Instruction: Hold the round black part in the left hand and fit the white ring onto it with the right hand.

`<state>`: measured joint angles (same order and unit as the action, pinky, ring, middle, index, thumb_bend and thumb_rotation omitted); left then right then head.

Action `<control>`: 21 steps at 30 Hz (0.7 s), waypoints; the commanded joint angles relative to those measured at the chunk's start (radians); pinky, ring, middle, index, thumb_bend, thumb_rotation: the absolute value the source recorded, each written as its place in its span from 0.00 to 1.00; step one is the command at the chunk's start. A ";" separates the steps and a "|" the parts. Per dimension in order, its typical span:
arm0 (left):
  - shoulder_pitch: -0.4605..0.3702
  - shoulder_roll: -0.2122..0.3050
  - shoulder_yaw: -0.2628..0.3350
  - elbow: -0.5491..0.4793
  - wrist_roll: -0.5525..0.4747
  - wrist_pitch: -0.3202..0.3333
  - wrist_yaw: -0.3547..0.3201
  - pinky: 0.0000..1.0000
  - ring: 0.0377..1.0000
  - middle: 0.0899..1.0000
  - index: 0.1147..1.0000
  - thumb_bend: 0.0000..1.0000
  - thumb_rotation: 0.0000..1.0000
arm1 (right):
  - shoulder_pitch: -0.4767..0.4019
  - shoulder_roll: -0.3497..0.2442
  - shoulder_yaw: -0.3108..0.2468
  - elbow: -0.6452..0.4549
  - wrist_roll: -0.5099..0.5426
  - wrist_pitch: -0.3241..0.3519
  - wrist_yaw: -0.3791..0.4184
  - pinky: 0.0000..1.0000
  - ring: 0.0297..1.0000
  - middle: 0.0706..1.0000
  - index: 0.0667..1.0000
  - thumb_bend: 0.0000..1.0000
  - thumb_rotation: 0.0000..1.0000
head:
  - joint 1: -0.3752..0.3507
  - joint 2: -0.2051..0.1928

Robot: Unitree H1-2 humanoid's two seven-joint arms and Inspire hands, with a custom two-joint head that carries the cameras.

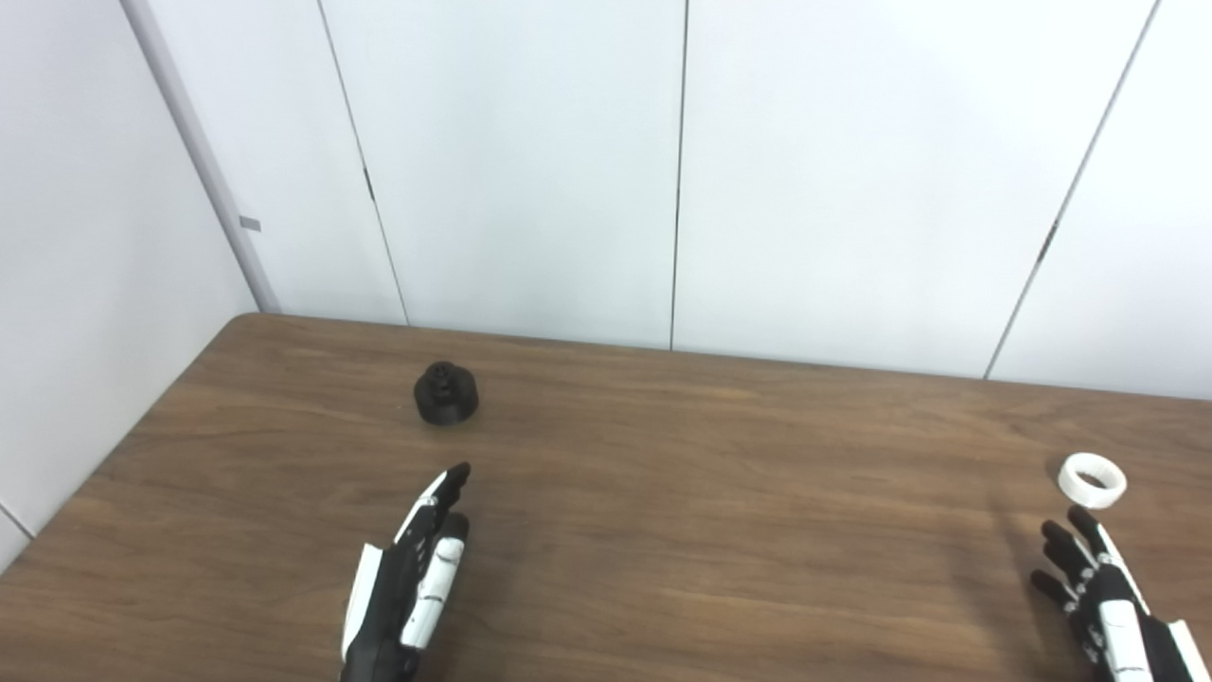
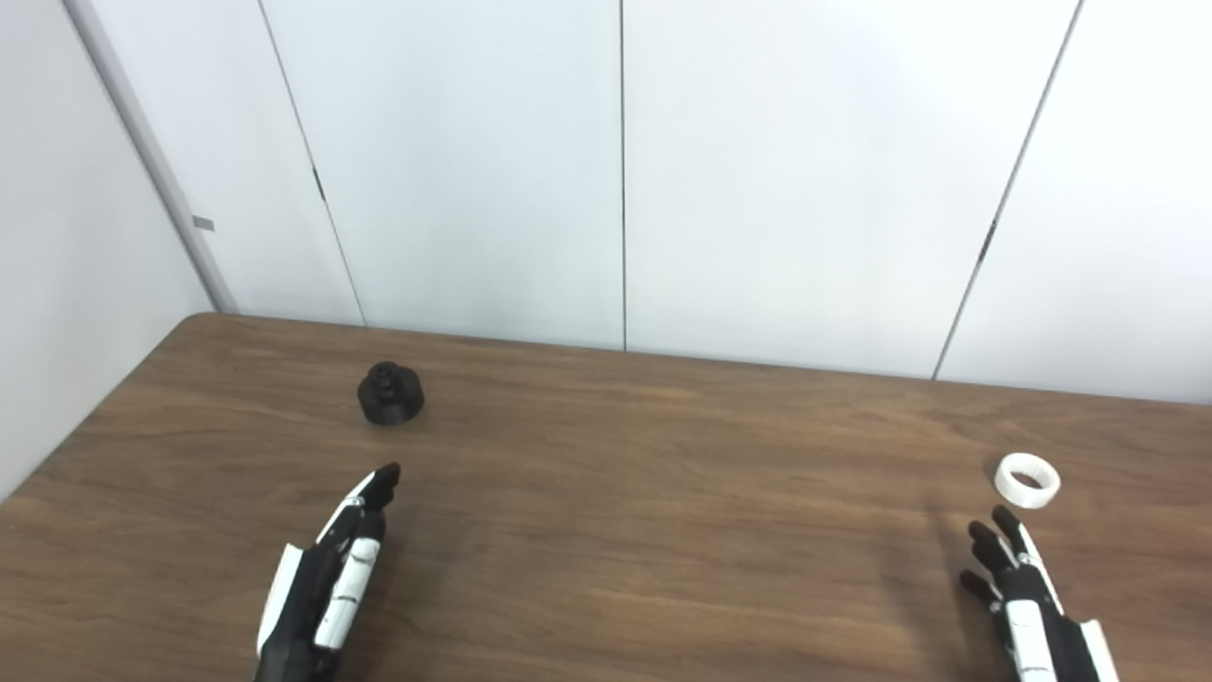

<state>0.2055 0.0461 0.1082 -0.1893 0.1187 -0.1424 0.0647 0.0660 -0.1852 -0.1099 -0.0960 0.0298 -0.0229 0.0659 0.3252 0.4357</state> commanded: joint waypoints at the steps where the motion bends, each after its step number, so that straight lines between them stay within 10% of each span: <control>1: 0.030 -0.015 -0.021 0.037 0.024 -0.019 0.010 0.98 0.96 0.94 0.92 0.61 0.80 | 0.002 0.005 0.004 0.016 -0.019 0.008 -0.014 1.00 0.94 0.91 0.96 0.48 1.00 | 0.000 0.000; 7: 0.021 -0.037 -0.015 -0.043 0.131 0.070 0.055 1.00 0.97 0.94 0.91 0.73 0.42 | 0.002 0.000 0.005 0.025 0.024 0.003 0.014 1.00 0.97 0.96 0.98 0.47 1.00 | -0.015 0.003; 21: -0.189 0.165 0.078 -0.091 0.334 0.350 0.038 0.95 0.95 0.94 0.91 0.87 0.25 | -0.026 -0.004 -0.005 0.128 0.047 -0.062 0.014 1.00 0.98 0.95 0.98 0.45 1.00 | -0.033 -0.015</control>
<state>0.0596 0.1877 0.1782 -0.2580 0.4491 0.2022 0.1025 0.0188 -0.2016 -0.1207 -0.0200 0.0684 -0.0643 0.0767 0.2914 0.4188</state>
